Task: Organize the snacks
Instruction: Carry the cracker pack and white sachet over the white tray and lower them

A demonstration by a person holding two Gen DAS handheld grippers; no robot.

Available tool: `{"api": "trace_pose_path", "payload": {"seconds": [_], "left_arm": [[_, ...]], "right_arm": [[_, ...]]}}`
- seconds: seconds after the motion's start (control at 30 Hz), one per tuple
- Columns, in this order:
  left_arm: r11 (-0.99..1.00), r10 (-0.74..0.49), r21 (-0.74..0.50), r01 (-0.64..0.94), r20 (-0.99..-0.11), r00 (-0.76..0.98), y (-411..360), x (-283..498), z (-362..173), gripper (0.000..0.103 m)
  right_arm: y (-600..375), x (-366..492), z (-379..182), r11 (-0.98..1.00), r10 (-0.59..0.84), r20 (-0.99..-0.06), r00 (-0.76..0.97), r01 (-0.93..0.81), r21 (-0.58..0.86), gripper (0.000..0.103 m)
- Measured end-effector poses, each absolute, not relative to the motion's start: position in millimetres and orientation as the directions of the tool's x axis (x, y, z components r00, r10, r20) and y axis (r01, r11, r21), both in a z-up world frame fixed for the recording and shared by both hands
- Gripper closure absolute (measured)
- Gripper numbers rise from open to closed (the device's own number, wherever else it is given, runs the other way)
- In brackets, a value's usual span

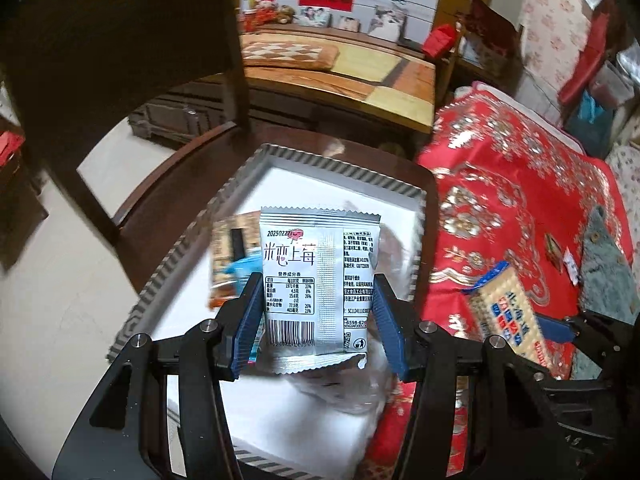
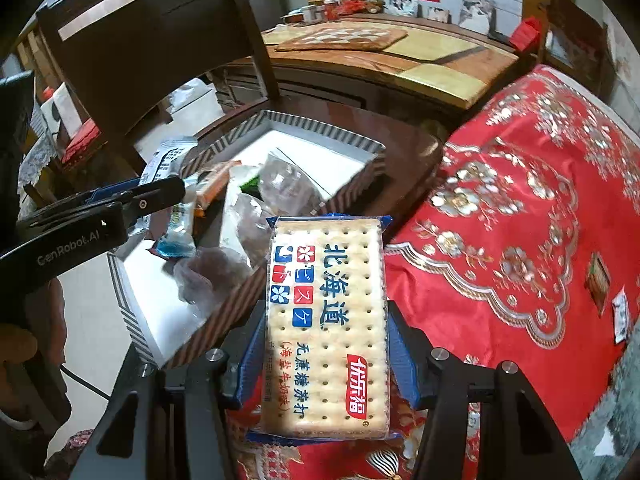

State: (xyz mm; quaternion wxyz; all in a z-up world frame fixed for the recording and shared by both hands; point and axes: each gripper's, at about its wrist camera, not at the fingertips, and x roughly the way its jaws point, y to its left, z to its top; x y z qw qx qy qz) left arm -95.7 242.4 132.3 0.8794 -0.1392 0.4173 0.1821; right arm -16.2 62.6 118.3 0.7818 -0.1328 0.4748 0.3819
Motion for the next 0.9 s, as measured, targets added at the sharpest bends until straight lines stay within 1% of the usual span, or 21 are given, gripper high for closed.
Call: {"api": "trace_pose_path", "payload": {"seconds": [0.47, 0.9], "left_arm": [[0.84, 0.252, -0.095, -0.534, -0.803, 0.54, 289.1, -118.7, 114.4, 0.05], [0.822, 0.241, -0.106, -0.559, -0.825, 0.512, 302.9, -117.4, 94.1, 0.05]], "right_arm": [[128.7, -18.2, 114.3, 0.593, 0.472, -0.858, 0.201, -0.793, 0.14, 0.049], [183.5, -12.1, 96.5, 0.542, 0.436, -0.884, 0.17, -0.834, 0.107, 0.049]]}}
